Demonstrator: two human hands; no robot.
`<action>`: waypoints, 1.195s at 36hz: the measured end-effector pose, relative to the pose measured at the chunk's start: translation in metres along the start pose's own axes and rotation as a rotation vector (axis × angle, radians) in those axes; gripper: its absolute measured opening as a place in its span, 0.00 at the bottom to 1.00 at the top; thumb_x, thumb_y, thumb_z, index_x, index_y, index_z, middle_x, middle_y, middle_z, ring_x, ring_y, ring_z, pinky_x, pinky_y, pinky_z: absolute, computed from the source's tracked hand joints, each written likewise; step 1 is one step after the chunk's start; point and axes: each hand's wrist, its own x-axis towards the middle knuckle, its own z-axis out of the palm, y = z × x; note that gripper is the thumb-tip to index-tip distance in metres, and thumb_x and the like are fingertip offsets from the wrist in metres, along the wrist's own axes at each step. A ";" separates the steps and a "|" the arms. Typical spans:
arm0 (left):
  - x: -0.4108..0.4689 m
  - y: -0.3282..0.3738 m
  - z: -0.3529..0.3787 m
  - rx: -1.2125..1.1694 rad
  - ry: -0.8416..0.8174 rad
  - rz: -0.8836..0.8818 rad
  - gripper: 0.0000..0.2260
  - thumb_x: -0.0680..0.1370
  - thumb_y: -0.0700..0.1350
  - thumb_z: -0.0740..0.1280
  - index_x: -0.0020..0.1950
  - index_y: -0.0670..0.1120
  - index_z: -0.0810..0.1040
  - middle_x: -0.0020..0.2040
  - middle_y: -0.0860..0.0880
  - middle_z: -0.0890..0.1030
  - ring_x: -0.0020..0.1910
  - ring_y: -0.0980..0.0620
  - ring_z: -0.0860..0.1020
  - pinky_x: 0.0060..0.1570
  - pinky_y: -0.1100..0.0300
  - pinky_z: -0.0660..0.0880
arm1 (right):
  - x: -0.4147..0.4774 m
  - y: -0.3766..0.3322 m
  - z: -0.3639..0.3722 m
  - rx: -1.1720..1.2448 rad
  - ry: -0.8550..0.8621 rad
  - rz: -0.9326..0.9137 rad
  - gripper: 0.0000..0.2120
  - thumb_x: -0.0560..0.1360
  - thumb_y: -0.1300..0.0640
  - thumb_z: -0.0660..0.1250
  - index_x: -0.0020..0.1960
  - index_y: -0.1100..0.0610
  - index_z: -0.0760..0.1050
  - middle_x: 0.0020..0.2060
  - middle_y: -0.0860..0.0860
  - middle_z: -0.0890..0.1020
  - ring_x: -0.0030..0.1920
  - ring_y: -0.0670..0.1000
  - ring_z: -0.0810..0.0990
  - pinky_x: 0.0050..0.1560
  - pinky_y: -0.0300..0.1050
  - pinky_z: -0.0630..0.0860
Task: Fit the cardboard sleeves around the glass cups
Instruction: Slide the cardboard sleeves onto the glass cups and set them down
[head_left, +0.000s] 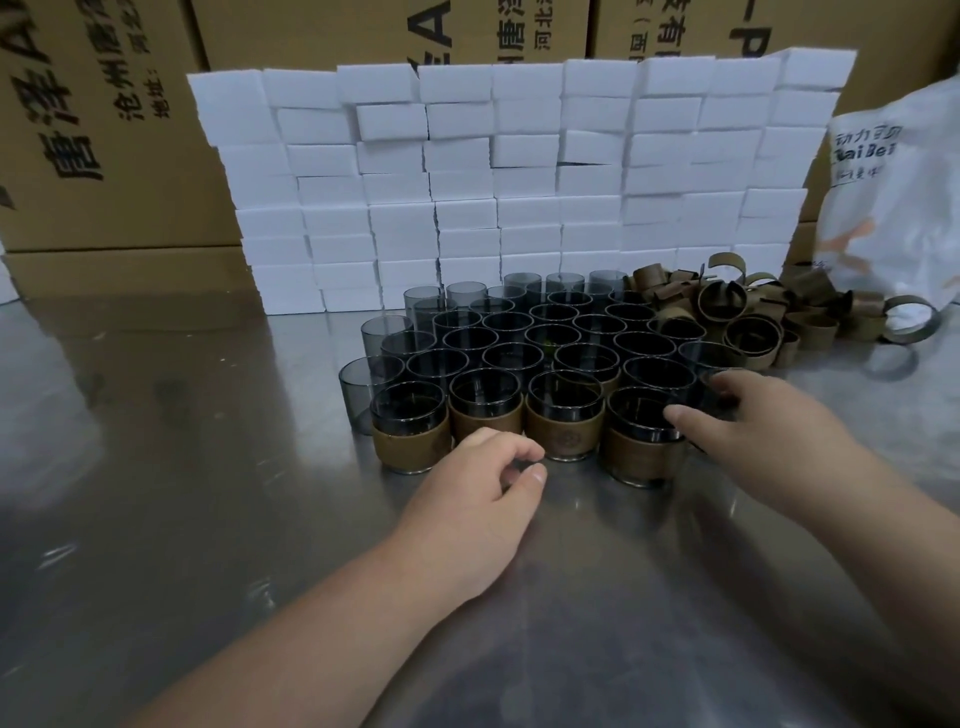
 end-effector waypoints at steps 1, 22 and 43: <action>0.000 0.000 0.000 0.002 -0.001 0.001 0.06 0.77 0.49 0.61 0.46 0.62 0.73 0.48 0.67 0.71 0.43 0.65 0.73 0.38 0.63 0.71 | 0.001 0.001 0.000 -0.004 0.015 0.013 0.33 0.71 0.38 0.65 0.69 0.57 0.67 0.63 0.56 0.73 0.55 0.57 0.76 0.44 0.44 0.68; -0.004 0.015 -0.003 -0.125 0.008 0.044 0.39 0.59 0.63 0.68 0.55 0.84 0.41 0.55 0.75 0.66 0.51 0.66 0.75 0.52 0.59 0.74 | -0.046 -0.034 0.002 0.610 0.253 -0.632 0.18 0.69 0.44 0.65 0.57 0.37 0.67 0.42 0.39 0.74 0.41 0.40 0.75 0.43 0.29 0.71; -0.006 0.015 -0.004 -0.056 0.098 0.092 0.32 0.55 0.63 0.69 0.55 0.70 0.59 0.54 0.76 0.66 0.56 0.75 0.66 0.50 0.81 0.63 | -0.019 -0.033 0.000 1.047 0.301 -0.135 0.08 0.76 0.61 0.63 0.46 0.47 0.74 0.36 0.48 0.78 0.31 0.39 0.78 0.30 0.32 0.75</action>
